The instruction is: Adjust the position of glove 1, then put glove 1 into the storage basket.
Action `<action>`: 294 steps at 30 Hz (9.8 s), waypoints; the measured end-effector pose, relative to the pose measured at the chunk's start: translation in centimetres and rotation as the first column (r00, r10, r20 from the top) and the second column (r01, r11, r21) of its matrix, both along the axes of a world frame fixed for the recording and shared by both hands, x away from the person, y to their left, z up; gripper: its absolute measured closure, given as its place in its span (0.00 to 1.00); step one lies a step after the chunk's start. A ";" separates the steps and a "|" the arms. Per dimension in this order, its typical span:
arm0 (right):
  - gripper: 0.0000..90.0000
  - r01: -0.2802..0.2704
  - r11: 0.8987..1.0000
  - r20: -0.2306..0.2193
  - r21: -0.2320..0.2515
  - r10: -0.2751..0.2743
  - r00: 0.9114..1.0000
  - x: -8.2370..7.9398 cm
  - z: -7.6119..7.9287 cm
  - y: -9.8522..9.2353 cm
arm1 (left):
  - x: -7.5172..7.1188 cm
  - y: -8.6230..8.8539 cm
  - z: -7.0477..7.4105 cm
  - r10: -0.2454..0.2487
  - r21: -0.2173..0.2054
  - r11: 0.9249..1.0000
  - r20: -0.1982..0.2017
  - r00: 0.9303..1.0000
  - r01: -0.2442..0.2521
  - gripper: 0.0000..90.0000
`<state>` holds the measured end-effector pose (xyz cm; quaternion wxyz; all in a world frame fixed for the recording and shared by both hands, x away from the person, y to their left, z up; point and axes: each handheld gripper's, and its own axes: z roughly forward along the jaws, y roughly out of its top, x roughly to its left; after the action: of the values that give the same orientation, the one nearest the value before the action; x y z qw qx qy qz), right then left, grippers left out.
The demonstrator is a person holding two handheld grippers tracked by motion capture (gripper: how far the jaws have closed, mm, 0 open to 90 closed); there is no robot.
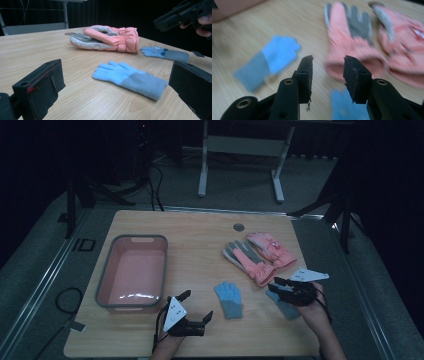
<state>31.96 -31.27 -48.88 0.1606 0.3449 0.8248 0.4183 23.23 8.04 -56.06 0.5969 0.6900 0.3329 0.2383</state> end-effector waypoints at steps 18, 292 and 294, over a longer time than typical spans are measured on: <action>0.75 0.087 0.995 -0.156 -0.043 -0.093 0.983 0.3 -5.9 -4.7 | 0.0 0.0 0.0 0.001 0.000 1.000 -0.002 1.000 -0.001 0.00; 0.93 -0.128 0.987 -0.105 0.102 0.138 0.985 4.3 2.3 17.4 | 5.2 -3.4 9.6 -0.300 0.522 0.775 -0.193 0.934 0.356 0.89; 0.93 -0.137 0.986 -0.097 0.099 0.146 0.984 4.4 2.8 18.1 | 5.2 -2.6 10.0 -0.291 0.528 0.775 -0.191 0.938 0.348 0.89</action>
<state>36.35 -13.16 -46.10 0.0712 0.3138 0.8344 0.4474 28.47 5.39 -46.04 0.3857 0.8902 0.1566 0.1852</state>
